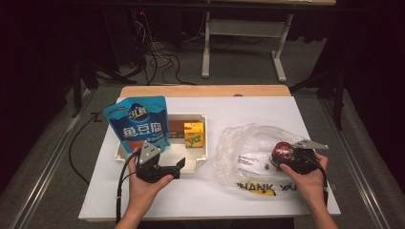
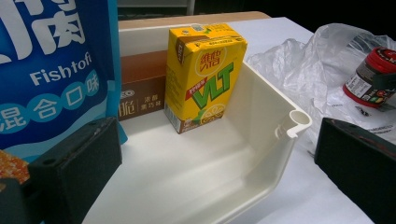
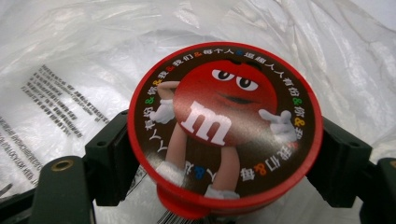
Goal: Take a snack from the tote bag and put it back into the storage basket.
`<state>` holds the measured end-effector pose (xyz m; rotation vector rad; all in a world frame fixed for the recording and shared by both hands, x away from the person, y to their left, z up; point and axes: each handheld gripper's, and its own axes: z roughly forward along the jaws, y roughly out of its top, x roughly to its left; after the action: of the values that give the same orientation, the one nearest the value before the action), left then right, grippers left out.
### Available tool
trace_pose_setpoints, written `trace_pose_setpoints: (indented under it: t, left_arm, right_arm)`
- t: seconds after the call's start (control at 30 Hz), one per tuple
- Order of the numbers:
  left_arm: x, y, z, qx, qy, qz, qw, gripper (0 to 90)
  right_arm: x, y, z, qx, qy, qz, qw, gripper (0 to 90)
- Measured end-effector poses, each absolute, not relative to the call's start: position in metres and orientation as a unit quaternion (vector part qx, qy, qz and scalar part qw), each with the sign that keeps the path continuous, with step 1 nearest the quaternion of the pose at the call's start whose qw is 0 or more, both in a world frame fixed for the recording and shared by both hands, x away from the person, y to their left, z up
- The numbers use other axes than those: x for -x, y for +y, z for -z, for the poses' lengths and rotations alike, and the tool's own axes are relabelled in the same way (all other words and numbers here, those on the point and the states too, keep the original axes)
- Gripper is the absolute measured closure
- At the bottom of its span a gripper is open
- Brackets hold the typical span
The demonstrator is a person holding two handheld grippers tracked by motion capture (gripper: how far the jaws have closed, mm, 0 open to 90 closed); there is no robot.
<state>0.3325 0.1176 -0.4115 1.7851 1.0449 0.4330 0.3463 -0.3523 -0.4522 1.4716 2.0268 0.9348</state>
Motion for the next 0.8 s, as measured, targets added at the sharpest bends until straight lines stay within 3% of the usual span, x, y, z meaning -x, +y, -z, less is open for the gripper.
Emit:
trace_pose_setpoints:
  t: [0.8]
  left_arm:
    - [-0.330,0.107,0.412,-0.741,0.424,-0.175,0.491,1.6]
  right_arm:
    - [-0.333,-0.329,0.421,-0.497,0.745,-0.369,0.249,26.1]
